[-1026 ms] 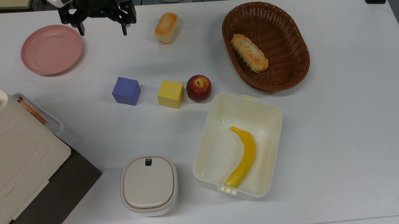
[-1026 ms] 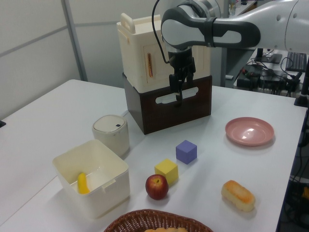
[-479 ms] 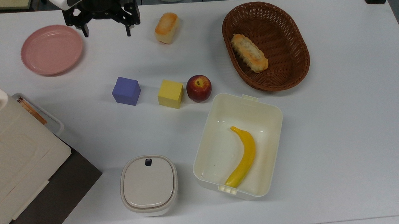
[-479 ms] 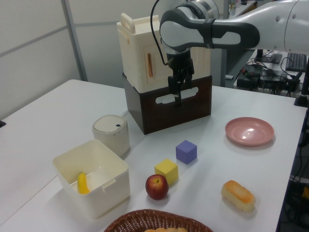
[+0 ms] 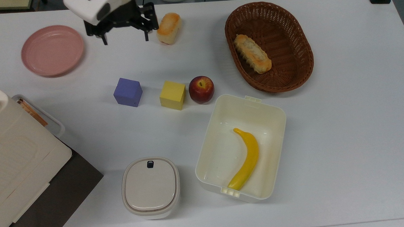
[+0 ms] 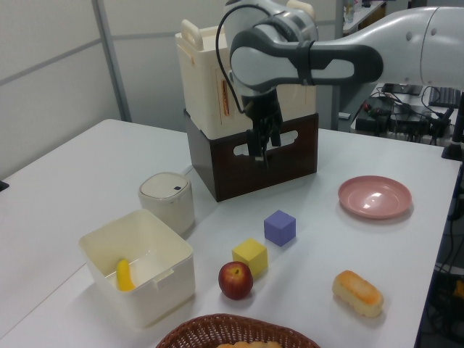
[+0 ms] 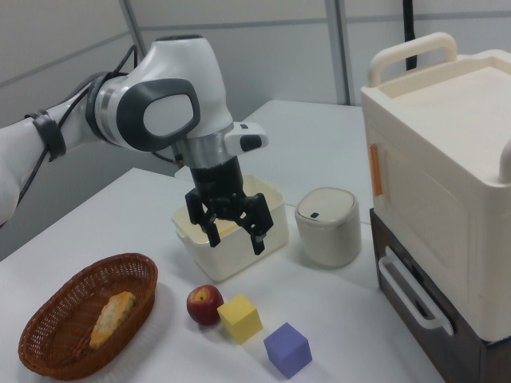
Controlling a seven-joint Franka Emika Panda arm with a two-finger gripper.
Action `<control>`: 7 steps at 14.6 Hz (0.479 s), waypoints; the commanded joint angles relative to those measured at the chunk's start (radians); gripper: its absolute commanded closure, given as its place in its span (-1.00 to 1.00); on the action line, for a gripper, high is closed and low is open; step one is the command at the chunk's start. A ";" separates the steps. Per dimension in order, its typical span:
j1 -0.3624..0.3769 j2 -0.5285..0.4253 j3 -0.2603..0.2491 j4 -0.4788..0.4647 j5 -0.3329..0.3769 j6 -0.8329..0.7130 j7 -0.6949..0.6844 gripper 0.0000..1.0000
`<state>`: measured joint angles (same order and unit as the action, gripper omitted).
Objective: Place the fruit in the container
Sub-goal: 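Move the open gripper over the red apple beside the yellow cube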
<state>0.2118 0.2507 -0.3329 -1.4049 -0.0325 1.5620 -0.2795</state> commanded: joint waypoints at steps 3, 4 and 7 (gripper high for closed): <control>0.076 0.027 -0.005 -0.046 0.017 -0.025 -0.075 -1.00; 0.104 0.045 -0.005 -0.055 0.020 -0.025 -0.063 -1.00; 0.156 0.110 -0.003 -0.055 0.026 -0.016 -0.038 -1.00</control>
<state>0.3195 0.3181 -0.3273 -1.4559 -0.0247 1.5582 -0.3273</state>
